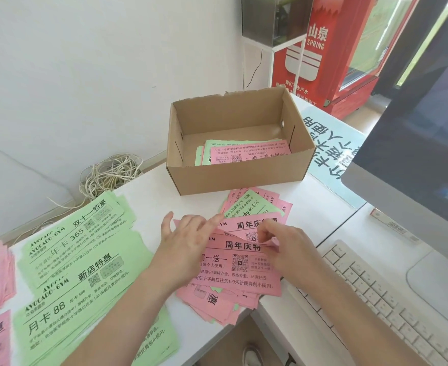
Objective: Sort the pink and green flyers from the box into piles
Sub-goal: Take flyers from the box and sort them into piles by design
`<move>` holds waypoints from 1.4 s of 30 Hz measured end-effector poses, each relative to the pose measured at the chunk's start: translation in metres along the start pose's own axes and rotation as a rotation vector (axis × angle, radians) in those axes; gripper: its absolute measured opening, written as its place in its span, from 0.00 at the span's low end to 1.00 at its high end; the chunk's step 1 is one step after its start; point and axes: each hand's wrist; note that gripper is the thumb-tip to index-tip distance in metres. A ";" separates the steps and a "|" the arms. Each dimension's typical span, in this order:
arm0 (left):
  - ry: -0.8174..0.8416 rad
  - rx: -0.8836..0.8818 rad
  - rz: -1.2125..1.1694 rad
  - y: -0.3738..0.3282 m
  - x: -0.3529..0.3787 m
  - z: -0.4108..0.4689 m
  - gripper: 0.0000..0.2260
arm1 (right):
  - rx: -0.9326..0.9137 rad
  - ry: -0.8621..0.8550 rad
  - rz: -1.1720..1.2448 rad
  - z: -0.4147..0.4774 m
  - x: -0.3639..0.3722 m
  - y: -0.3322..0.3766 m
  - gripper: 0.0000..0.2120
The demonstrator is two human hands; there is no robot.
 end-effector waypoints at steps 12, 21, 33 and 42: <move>0.162 0.038 0.133 -0.005 -0.016 0.023 0.28 | 0.034 0.321 -0.346 0.035 -0.011 -0.021 0.44; 0.170 0.001 0.160 -0.003 -0.021 0.022 0.40 | -0.110 0.150 -0.191 0.020 -0.004 -0.012 0.14; -0.043 -0.190 -0.051 0.004 -0.063 -0.003 0.05 | -0.066 0.020 -0.089 0.005 -0.030 0.011 0.17; -0.046 -0.574 -0.967 0.011 -0.038 -0.021 0.10 | 0.037 -0.189 0.306 0.003 -0.015 -0.005 0.30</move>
Point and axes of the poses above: each hand's wrist, its own z-axis towards the middle knuckle, its own x-axis out of the palm, y = z × x, and after that the axes turned 11 degrees about -x, right-handed
